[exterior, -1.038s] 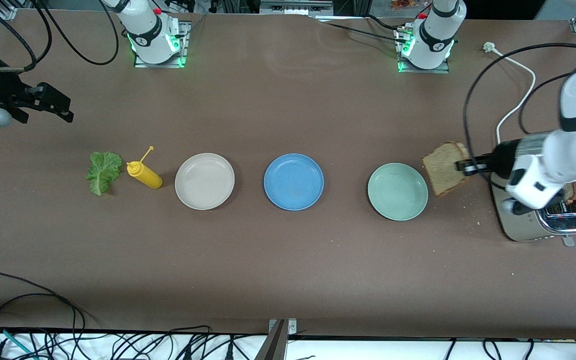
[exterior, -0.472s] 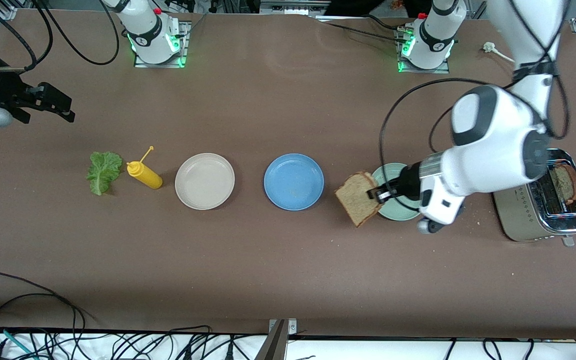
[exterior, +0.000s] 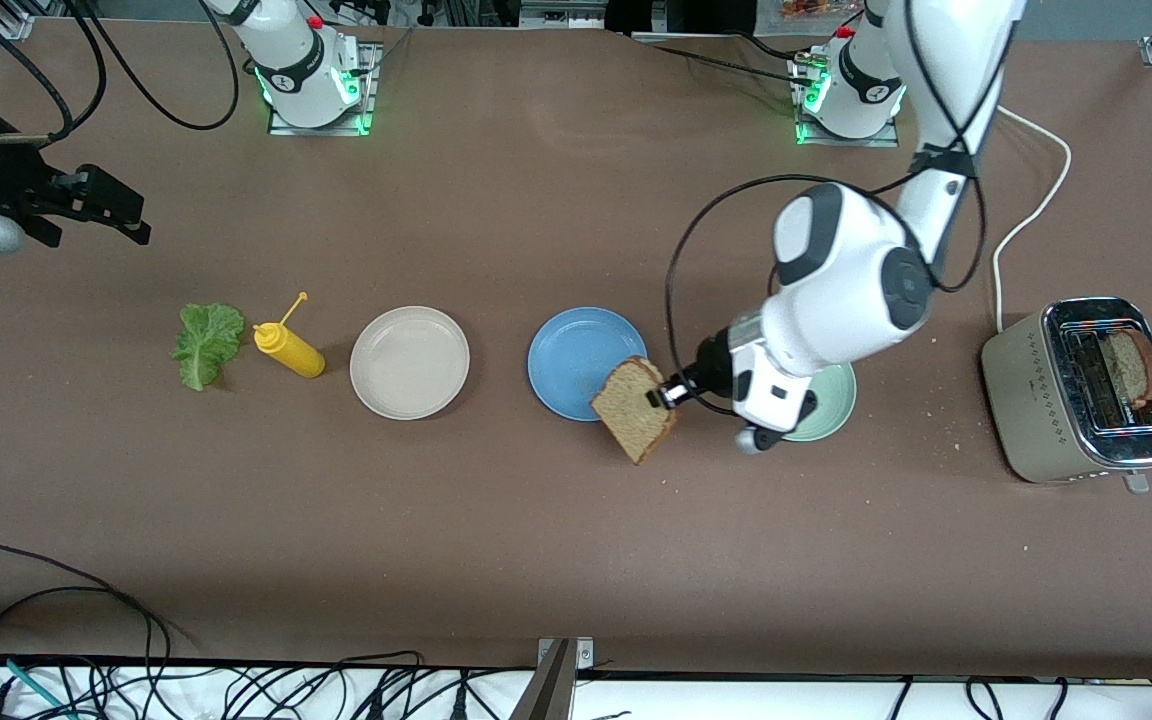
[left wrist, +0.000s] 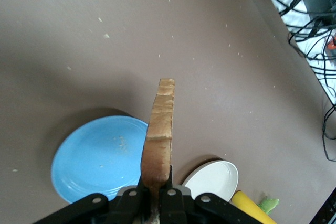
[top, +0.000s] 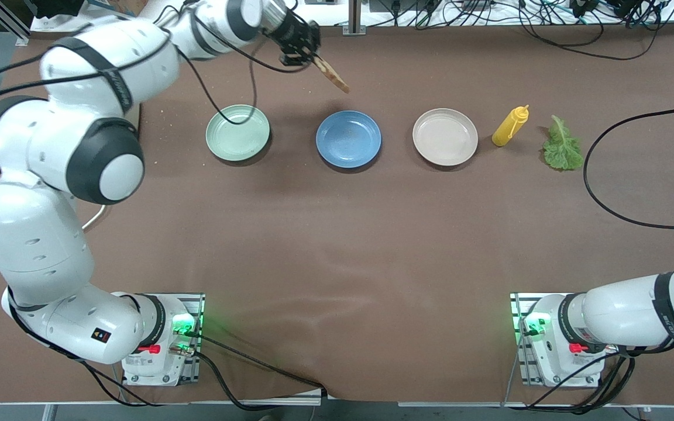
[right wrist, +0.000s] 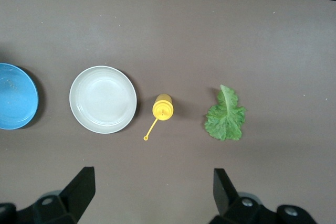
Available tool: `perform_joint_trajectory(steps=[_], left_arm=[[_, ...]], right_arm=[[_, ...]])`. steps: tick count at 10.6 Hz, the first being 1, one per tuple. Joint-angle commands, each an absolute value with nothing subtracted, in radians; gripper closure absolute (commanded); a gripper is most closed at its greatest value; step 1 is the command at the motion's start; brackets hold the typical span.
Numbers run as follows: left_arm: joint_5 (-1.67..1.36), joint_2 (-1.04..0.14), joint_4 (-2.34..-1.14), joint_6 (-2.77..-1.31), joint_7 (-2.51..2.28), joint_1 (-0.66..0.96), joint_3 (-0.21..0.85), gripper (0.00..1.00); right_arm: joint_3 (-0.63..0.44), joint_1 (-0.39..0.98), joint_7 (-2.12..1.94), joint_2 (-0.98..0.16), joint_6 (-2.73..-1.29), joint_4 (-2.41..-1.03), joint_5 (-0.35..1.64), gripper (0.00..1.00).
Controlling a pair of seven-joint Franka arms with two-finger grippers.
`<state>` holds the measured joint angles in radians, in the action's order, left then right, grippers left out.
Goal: Make sandwich in blue plate with both arms
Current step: 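Carry the bread slice with the left gripper over the blue plate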
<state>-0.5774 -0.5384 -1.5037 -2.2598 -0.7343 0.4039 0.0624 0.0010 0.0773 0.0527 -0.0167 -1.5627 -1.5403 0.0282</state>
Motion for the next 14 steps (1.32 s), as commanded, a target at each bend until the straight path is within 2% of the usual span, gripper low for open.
perform_joint_trajectory(steps=[1, 14], left_arm=[[-0.615, -0.577, -1.558, -2.35, -0.762, 0.506, 0.044, 1.0], [-0.614, -0.652, -1.548, -2.399, -0.821, 0.601, 0.044, 1.0]], right_arm=[[0.002, 0.072, 0.052, -0.025, -1.555, -1.517, 0.046, 0.0], [0.0, 0.071, 0.052, -0.025, -1.555, -1.517, 0.051, 0.0]])
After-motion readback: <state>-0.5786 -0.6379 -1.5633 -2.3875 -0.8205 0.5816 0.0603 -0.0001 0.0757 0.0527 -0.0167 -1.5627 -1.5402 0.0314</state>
